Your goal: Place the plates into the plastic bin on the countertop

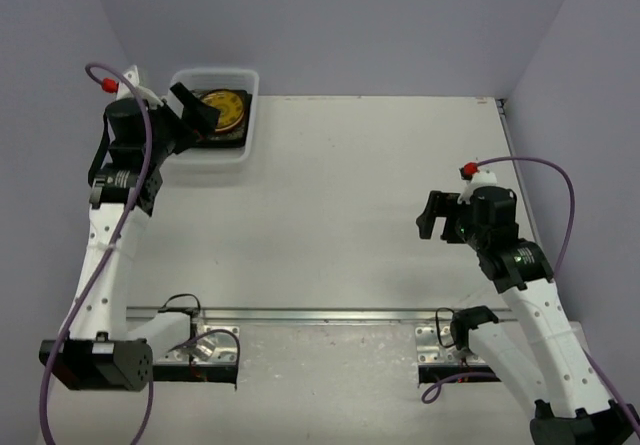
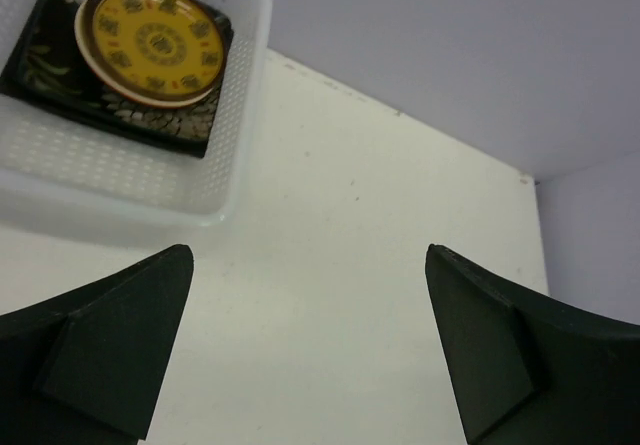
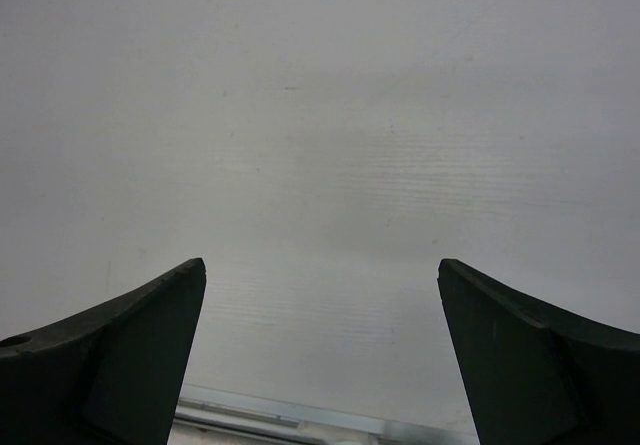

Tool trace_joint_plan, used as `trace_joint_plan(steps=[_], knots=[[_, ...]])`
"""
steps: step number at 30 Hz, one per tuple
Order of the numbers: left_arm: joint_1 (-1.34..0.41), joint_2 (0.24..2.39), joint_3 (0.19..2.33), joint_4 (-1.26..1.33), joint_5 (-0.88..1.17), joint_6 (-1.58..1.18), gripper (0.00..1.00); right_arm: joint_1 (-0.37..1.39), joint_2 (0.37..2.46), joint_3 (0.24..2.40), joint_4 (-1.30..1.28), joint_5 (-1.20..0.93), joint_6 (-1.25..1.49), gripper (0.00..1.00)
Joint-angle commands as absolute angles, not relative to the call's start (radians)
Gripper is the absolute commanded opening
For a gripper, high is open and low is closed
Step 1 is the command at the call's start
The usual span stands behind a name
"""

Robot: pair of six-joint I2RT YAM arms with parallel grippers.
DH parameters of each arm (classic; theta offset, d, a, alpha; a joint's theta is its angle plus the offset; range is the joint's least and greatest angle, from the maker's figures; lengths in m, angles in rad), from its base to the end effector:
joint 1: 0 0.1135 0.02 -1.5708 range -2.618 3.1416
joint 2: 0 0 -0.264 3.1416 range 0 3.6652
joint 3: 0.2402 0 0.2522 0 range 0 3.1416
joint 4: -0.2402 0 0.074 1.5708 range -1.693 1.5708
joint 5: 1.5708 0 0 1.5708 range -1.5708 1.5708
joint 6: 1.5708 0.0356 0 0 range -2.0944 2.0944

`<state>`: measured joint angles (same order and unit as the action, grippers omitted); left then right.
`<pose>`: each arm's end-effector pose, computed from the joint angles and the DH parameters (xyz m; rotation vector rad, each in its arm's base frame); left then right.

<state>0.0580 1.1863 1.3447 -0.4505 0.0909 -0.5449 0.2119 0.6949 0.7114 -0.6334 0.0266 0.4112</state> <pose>0.2580 0.0117 0.4246 -0.4980 1.8159 -0.4204 0.1474 0.0307 0.2832 0.2345 2.1934 0.3215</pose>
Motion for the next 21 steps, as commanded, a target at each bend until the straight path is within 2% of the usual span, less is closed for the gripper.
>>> trace_joint_plan(steps=[1, 6, 11, 21], knots=[[0.060, 0.968, 1.147, -0.511, 0.037, -0.324, 1.00, 0.210, 0.683, 0.791, -0.574, 0.171, 0.278, 0.99], [0.055, 0.748, 0.978, -0.464, 0.054, -0.177, 1.00, 0.210, 0.689, 0.837, -0.633, 0.246, 0.266, 0.99], [0.045, 0.524, 0.738, -0.304, 0.028, -0.197, 1.00, 0.210, 0.611, 0.780, -0.604, 0.147, 0.235, 0.99], [0.017, 0.477, 0.620, -0.263, -0.024, -0.190, 1.00, 0.210, 0.554, 0.735, -0.569, 0.109, 0.223, 0.99]])
